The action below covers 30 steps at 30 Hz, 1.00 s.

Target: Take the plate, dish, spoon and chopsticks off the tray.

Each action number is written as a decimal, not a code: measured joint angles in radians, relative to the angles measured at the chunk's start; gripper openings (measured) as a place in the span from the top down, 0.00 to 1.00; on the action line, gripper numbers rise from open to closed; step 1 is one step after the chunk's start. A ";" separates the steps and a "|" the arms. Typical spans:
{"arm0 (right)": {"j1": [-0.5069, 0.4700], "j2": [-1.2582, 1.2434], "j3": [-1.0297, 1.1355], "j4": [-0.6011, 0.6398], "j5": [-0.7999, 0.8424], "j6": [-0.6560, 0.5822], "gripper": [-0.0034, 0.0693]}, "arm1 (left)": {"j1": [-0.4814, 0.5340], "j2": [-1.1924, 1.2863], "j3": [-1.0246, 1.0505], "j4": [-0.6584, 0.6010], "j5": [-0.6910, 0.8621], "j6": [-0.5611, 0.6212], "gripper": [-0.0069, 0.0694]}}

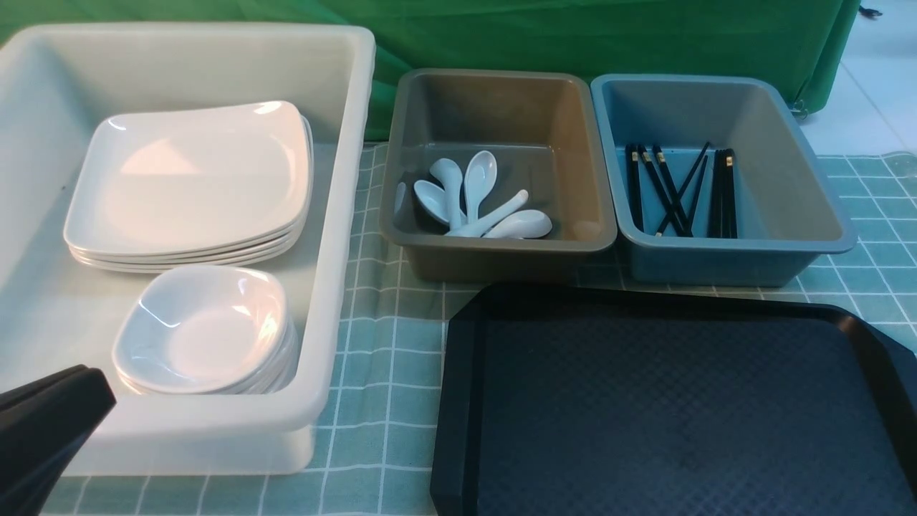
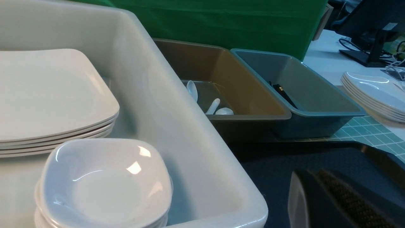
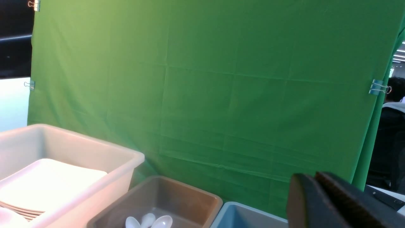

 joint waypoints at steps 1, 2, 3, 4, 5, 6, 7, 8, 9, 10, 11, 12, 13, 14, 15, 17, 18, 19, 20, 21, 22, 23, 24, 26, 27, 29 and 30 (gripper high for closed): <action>0.000 0.000 0.000 0.000 0.000 0.000 0.85 | 0.000 0.000 0.000 0.000 0.000 0.000 0.89; 0.000 0.000 0.000 0.000 0.000 0.000 0.85 | 0.000 0.000 0.000 0.004 -0.001 0.001 0.89; 0.000 0.000 0.000 0.000 0.000 0.000 0.85 | 0.000 -0.001 0.000 0.006 -0.002 0.001 0.89; 0.000 0.000 0.000 0.000 0.000 0.000 0.84 | 0.000 -0.005 0.000 0.027 -0.013 0.001 0.89; 0.000 0.000 0.000 0.000 0.000 0.000 0.84 | 0.001 -0.019 0.006 0.067 -0.027 -0.014 0.89; 0.000 0.000 0.000 0.000 0.000 0.000 0.84 | 0.001 -0.019 0.008 0.074 -0.030 -0.014 0.89; 0.000 0.000 0.000 0.000 0.000 0.000 0.83 | 0.013 -0.038 0.025 0.130 -0.052 -0.049 0.89; 0.000 0.000 0.000 0.000 0.000 0.000 0.83 | 0.034 -0.067 0.058 0.202 -0.087 -0.100 0.89; 0.000 0.000 0.000 0.000 0.000 0.000 0.83 | 0.056 -0.088 0.081 0.236 -0.109 -0.130 0.89; 0.000 0.000 0.000 0.000 0.000 0.000 0.83 | 0.080 -0.111 0.122 0.277 -0.149 -0.154 0.89; 0.000 -0.001 0.000 0.000 0.000 0.001 0.83 | 0.102 -0.128 0.145 0.294 -0.168 -0.163 0.89; 0.000 -0.001 0.000 0.000 0.000 0.001 0.83 | 0.135 -0.153 0.194 0.315 -0.210 -0.181 0.89; 0.000 -0.001 0.000 0.000 0.000 0.001 0.83 | 0.146 -0.160 0.211 0.320 -0.222 -0.183 0.89; 0.000 -0.001 0.000 0.000 0.000 0.001 0.83 | 0.173 -0.178 0.252 0.329 -0.250 -0.188 0.89; 0.000 -0.001 0.000 0.000 0.000 0.001 0.83 | 0.192 -0.190 0.284 0.333 -0.270 -0.192 0.89; 0.000 -0.001 0.000 0.000 0.000 0.001 0.82 | 0.236 -0.212 0.361 0.340 -0.298 -0.199 0.89; 0.000 -0.001 0.000 0.000 0.000 0.001 0.81 | 0.245 -0.213 0.381 0.344 -0.298 -0.199 0.89; 0.000 -0.001 0.000 0.000 0.000 0.001 0.81 | 0.253 -0.214 0.392 0.348 -0.298 -0.203 0.89; 0.000 -0.001 0.000 0.000 0.000 0.001 0.80 | 0.259 -0.216 0.402 0.356 -0.295 -0.204 0.89; 0.000 -0.001 0.000 0.000 0.000 0.001 0.80 | 0.262 -0.218 0.404 0.373 -0.284 -0.207 0.89; 0.000 -0.001 0.000 0.000 0.000 0.001 0.79 | 0.262 -0.219 0.405 0.396 -0.255 -0.207 0.89; 0.000 -0.001 0.000 0.000 0.000 0.001 0.79 | 0.262 -0.219 0.407 0.409 -0.243 -0.207 0.89; 0.000 -0.001 0.000 0.000 0.000 0.001 0.79 | 0.262 -0.219 0.407 0.420 -0.238 -0.207 0.89; 0.000 -0.001 0.000 0.000 0.000 0.001 0.78 | 0.262 -0.219 0.407 0.429 -0.238 -0.207 0.89; 0.000 -0.001 0.000 0.000 0.000 0.001 0.78 | 0.262 -0.219 0.407 0.430 -0.238 -0.207 0.89; 0.000 -0.001 0.000 0.000 0.000 0.001 0.77 | 0.262 -0.219 0.407 0.435 -0.238 -0.207 0.89; 0.000 -0.001 0.000 0.000 0.000 0.001 0.77 | 0.262 -0.219 0.407 0.437 -0.238 -0.207 0.89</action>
